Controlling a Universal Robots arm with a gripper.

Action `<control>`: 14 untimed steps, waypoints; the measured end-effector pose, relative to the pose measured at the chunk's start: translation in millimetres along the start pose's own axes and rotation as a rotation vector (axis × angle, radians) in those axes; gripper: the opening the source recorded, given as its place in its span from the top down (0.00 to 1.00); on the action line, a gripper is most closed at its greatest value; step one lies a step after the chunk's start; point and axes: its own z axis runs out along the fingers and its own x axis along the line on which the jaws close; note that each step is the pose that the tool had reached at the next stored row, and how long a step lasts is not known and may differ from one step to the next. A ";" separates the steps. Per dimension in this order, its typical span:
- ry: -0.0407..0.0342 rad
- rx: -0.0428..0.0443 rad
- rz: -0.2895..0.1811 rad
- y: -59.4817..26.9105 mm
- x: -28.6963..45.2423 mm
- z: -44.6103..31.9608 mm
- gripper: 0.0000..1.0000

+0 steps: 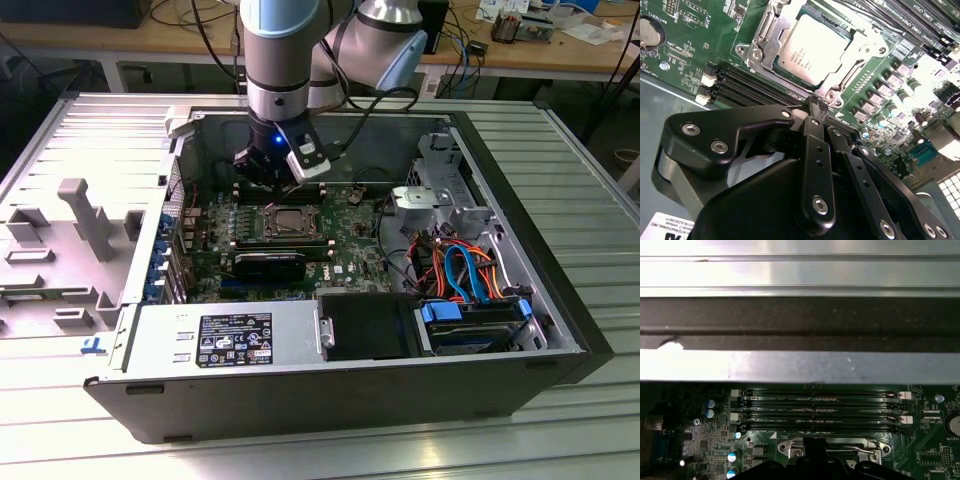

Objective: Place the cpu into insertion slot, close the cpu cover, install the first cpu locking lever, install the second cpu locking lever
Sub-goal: 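Install the first cpu locking lever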

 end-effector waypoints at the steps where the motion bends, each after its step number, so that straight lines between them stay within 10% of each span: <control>1: 0.0000 0.0000 0.000 0.0 -0.5 0.3 0.89; 14: 0.0000 0.0000 0.000 -0.7 -11.6 5.5 0.89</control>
